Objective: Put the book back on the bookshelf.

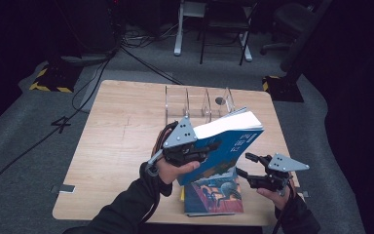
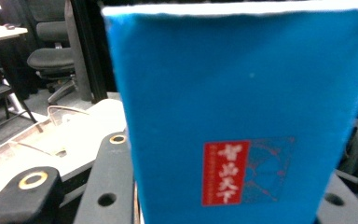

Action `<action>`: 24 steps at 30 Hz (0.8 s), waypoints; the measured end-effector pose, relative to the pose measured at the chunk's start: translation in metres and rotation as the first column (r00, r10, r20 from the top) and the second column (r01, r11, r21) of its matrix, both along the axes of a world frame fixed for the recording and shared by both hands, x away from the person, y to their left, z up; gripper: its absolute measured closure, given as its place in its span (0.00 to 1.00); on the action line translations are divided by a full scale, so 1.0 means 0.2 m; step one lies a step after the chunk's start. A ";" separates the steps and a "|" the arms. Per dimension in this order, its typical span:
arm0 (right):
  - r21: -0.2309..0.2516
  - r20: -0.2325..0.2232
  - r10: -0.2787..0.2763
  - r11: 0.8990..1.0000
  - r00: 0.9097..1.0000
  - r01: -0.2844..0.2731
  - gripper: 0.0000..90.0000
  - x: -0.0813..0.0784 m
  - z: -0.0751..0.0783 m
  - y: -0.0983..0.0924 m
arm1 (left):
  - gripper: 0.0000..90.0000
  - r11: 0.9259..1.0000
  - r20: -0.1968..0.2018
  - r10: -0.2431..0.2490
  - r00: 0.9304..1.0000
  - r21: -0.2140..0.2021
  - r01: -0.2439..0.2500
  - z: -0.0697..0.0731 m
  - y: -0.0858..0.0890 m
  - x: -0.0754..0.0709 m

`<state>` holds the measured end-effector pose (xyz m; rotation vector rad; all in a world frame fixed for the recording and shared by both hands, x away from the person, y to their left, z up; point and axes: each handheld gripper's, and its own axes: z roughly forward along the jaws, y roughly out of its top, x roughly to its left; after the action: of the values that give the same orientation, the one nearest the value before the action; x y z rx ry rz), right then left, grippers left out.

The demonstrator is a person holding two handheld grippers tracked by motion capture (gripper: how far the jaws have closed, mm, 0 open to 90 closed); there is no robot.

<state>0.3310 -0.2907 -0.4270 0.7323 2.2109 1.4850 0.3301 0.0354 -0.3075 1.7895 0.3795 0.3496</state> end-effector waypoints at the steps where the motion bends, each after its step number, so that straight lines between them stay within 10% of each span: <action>1: -0.004 -0.003 0.000 1.000 1.000 0.000 0.36 0.00 0.00 0.00 | 0.67 1.000 0.004 0.000 1.000 0.002 0.000 0.00 0.00 0.00; 12: -0.047 -0.020 0.002 0.999 1.000 -0.003 0.37 0.01 -0.01 0.00 | 0.68 1.000 -0.015 0.003 1.000 0.009 -0.003 0.06 -0.01 0.03; 19: -0.058 -0.030 -0.002 0.998 1.000 0.000 0.37 0.01 -0.02 0.00 | 0.68 0.996 0.052 0.085 0.995 0.009 -0.085 0.22 0.08 0.04; 24: -0.065 -0.043 -0.012 0.998 0.999 0.009 0.37 0.02 -0.03 -0.01 | 0.68 0.982 0.086 0.184 0.979 0.013 -0.186 0.32 0.17 0.11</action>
<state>0.3355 -0.2935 -0.4332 0.7604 2.2723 1.3984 0.3514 0.0692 -0.2426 1.7582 0.4849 0.5608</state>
